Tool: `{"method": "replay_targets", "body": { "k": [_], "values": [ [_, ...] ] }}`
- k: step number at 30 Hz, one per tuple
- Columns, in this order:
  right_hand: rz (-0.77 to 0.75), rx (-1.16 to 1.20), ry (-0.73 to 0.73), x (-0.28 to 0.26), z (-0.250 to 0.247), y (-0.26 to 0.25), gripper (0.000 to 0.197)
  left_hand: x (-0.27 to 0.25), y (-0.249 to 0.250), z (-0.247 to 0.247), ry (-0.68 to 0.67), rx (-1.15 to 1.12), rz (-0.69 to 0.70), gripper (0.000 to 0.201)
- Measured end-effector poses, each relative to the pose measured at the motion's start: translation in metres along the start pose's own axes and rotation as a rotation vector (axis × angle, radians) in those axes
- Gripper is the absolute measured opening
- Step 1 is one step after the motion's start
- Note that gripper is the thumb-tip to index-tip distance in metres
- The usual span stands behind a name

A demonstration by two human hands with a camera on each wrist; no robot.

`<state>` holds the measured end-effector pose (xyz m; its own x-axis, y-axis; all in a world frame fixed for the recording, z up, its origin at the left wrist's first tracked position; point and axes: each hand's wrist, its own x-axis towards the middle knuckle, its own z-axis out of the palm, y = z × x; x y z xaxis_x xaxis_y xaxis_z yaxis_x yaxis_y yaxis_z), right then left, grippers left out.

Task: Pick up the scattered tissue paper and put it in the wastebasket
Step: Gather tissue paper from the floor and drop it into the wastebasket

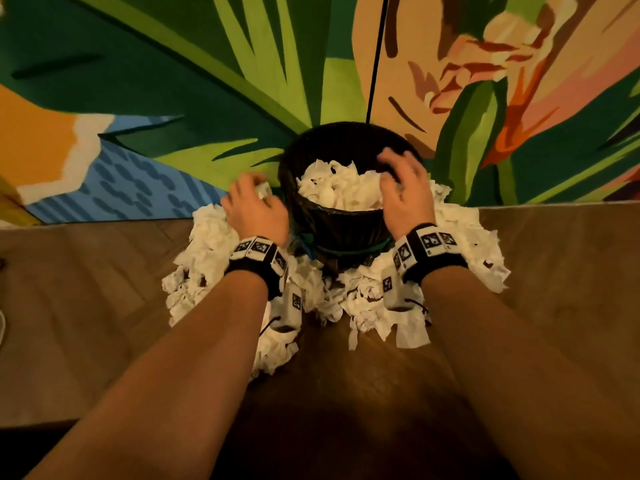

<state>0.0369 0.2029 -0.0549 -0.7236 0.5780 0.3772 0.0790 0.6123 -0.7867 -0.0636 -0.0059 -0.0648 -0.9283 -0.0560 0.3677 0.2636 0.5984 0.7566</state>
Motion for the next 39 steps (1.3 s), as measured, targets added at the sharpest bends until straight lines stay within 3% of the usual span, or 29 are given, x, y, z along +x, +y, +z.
{"method": "replay_targets", "body": {
  "k": [2,4,6,8,10,13,15,17,20,22,24,28,32,36,39],
  "values": [
    [-0.002,0.091,0.164,-0.005,-0.008,0.002,0.035,-0.016,-0.027,-0.001,0.01,0.01,-0.188,0.026],
    [0.053,0.153,0.333,-0.011,-0.019,0.01,0.031,-0.038,-0.049,0.002,-0.085,-0.002,-0.263,0.021],
    [0.216,0.199,0.425,-0.021,-0.028,0.028,0.023,-0.066,-0.06,0.007,-0.255,-0.002,-0.25,0.018],
    [0.442,0.176,0.412,-0.042,-0.028,0.055,0.015,-0.094,-0.063,0.016,-0.464,0.081,-0.174,0.016],
    [0.582,0.022,0.252,-0.074,-0.021,0.087,0.013,-0.122,-0.06,0.029,-0.703,0.184,-0.081,0.016],
    [0.551,-0.308,-0.221,-0.13,-0.001,0.122,0.016,-0.154,-0.056,0.046,-1.053,0.338,0.025,0.028],
    [0.488,-0.512,-0.551,-0.162,0.013,0.136,0.042,-0.17,-0.058,0.056,-1.186,0.399,0.032,0.051],
    [0.523,-0.593,-0.728,-0.179,0.023,0.146,0.063,-0.18,-0.062,0.066,-1.271,0.427,0.013,0.069],
    [0.501,-0.706,-0.907,-0.183,0.026,0.152,0.065,-0.187,-0.07,0.079,-1.42,0.514,0.035,0.089],
    [0.432,-0.73,-0.943,-0.179,0.028,0.148,0.054,-0.189,-0.072,0.086,-1.439,0.549,0.071,0.091],
    [0.402,-0.691,-0.939,-0.176,0.03,0.143,0.041,-0.19,-0.072,0.09,-1.405,0.57,0.094,0.078],
    [0.497,-0.598,-0.971,-0.175,0.031,0.134,0.034,-0.192,-0.07,0.094,-1.381,0.57,0.069,0.055],
    [0.514,-0.515,-0.864,-0.181,0.021,0.124,0.035,-0.196,-0.071,0.08,-1.348,0.499,0.022,0.036],
    [0.554,-0.419,-0.747,-0.183,0.008,0.118,0.064,-0.19,-0.079,0.06,-1.278,0.467,-0.026,0.033],
    [0.627,-0.339,-0.657,-0.178,0.0,0.119,0.051,-0.185,-0.085,0.048,-1.202,0.408,-0.037,0.031]
  ]
}}
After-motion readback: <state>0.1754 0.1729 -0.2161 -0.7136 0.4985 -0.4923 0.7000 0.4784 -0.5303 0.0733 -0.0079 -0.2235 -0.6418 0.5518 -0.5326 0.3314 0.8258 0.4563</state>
